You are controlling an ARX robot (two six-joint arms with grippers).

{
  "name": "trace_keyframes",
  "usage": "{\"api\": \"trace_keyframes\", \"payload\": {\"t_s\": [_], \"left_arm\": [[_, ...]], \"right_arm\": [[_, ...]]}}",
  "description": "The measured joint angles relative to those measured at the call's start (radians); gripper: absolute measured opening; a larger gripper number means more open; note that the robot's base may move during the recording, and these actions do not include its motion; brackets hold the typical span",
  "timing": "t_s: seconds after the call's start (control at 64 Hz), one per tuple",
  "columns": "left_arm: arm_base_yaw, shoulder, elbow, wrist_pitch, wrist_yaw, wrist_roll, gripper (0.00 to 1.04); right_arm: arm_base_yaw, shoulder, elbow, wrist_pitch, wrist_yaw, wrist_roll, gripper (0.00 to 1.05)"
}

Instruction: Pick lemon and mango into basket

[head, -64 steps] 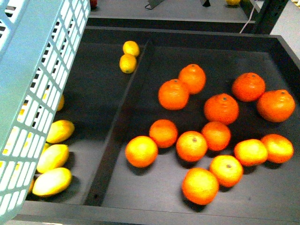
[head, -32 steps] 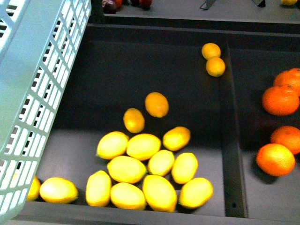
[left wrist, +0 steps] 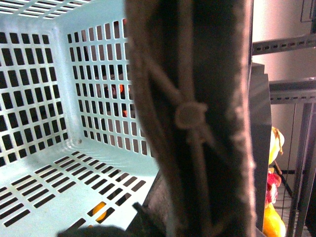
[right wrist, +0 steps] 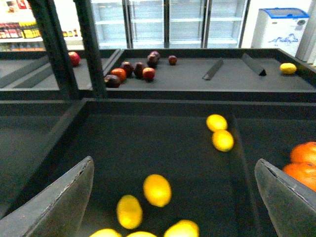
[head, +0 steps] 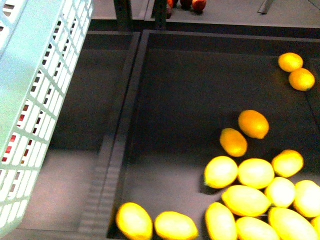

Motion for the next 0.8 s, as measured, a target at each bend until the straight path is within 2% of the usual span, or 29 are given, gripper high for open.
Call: {"api": "trace_keyframes", "payload": {"t_s": [0.594, 0.719, 0.75, 0.797], "left_arm": [[0.000, 0.000, 0.001, 0.000, 0.003, 0.002, 0.05], [0.006, -0.006, 0.001, 0.000, -0.034, 0.014, 0.05], [0.009, 0.003, 0.011, -0.029, -0.019, 0.039, 0.05], [0.004, 0.063, 0.105, -0.230, 0.036, 0.096, 0.05]], "right_arm": [[0.000, 0.001, 0.000, 0.000, -0.007, 0.000, 0.96], [-0.002, 0.000, 0.000, 0.000, -0.010, 0.000, 0.96], [-0.002, 0.000, 0.000, 0.000, -0.009, 0.000, 0.96], [-0.002, 0.000, 0.000, 0.000, -0.003, 0.000, 0.96]]}}
